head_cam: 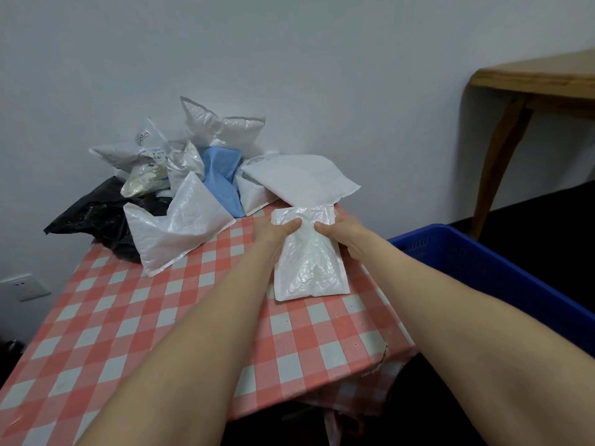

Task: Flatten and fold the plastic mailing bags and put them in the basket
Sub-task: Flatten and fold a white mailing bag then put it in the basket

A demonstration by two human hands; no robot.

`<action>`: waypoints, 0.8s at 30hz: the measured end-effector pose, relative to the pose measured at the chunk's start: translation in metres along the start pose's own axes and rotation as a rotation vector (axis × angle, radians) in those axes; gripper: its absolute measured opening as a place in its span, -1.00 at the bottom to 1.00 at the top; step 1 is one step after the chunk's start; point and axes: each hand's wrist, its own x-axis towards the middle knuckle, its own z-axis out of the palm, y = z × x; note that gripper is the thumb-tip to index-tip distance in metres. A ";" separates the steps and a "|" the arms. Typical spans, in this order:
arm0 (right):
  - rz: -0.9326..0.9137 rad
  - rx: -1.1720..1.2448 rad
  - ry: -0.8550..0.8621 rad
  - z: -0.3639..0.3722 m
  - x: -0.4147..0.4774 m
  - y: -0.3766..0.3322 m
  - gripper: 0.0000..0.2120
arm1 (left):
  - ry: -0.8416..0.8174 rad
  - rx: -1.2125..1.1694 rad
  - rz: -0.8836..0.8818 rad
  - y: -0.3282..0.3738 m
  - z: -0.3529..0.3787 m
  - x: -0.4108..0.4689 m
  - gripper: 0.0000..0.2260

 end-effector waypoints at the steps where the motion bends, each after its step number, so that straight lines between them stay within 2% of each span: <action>1: -0.011 -0.015 0.017 0.003 0.002 0.003 -0.70 | 0.024 0.016 -0.010 -0.002 0.000 0.001 -0.34; 4: -0.063 -0.168 0.104 0.007 0.009 0.009 -0.66 | 0.058 0.115 -0.010 -0.004 -0.002 0.000 -0.32; 6: -0.075 -0.396 0.175 0.008 0.007 0.008 -0.65 | 0.101 0.364 0.042 -0.005 -0.003 -0.003 -0.36; 8: -0.079 -0.550 0.264 0.007 0.004 0.006 -0.58 | 0.168 0.729 0.160 -0.005 -0.006 -0.009 -0.42; 10: -0.124 -0.617 0.338 0.005 0.003 0.004 -0.54 | 0.200 0.960 0.379 -0.004 -0.007 -0.013 -0.54; 12: -0.260 -0.745 0.299 0.005 0.001 0.005 -0.52 | 0.107 1.045 0.558 -0.007 -0.005 -0.011 -0.57; 14: -0.364 -0.897 0.163 0.007 -0.003 0.006 -0.48 | -0.032 1.110 0.631 -0.013 -0.001 -0.009 -0.55; 16: -0.388 -1.015 0.031 0.012 -0.003 0.012 -0.47 | -0.137 1.183 0.617 -0.019 0.003 -0.012 -0.55; 19: -0.335 -1.037 -0.094 0.017 0.000 0.022 -0.45 | -0.192 1.260 0.508 -0.027 0.005 -0.016 -0.55; 22: -0.280 -1.055 -0.107 0.019 0.011 0.032 -0.35 | -0.225 1.280 0.426 -0.032 0.002 -0.016 -0.55; 24: -0.243 -1.054 -0.112 0.018 0.006 0.030 -0.42 | -0.243 1.268 0.392 -0.033 0.003 -0.015 -0.55</action>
